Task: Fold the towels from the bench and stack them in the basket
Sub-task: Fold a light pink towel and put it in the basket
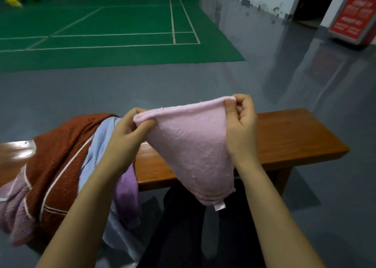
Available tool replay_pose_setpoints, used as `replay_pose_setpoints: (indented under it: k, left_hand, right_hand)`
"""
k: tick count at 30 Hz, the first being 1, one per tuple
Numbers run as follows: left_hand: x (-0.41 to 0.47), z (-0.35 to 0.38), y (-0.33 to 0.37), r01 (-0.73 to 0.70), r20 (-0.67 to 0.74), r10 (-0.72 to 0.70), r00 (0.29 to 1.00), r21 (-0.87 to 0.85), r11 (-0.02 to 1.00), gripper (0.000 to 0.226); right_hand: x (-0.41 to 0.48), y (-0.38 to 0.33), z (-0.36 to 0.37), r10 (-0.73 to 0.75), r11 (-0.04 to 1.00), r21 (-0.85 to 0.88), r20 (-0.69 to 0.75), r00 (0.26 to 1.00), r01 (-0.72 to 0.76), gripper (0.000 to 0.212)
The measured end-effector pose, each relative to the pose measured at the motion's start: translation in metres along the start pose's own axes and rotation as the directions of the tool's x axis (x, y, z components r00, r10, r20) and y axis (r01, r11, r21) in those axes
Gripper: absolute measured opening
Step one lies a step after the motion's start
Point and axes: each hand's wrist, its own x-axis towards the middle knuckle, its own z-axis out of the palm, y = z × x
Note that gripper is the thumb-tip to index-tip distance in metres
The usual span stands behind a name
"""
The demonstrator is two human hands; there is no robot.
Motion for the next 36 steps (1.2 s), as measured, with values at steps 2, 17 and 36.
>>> replay_pose_setpoints:
  k: [2, 17, 36]
  left_hand:
    - [0.002, 0.005, 0.011, 0.012, -0.031, -0.017, 0.999, -0.131, 0.991, 0.015]
    - [0.099, 0.000, 0.048, -0.142, -0.271, 0.175, 0.946, 0.138, 0.980, 0.028]
    - [-0.055, 0.029, -0.096, 0.230, -0.233, -0.162, 0.959, 0.301, 0.925, 0.012]
  right_hand:
    - [0.006, -0.014, -0.004, -0.026, 0.999, 0.028, -0.024, 0.999, 0.027, 0.016]
    - [0.098, -0.031, 0.031, 0.040, 0.996, 0.079, -0.034, 0.999, -0.037, 0.008]
    - [-0.054, 0.109, 0.013, 0.394, 0.917, 0.020, 0.120, 0.911, -0.399, 0.009]
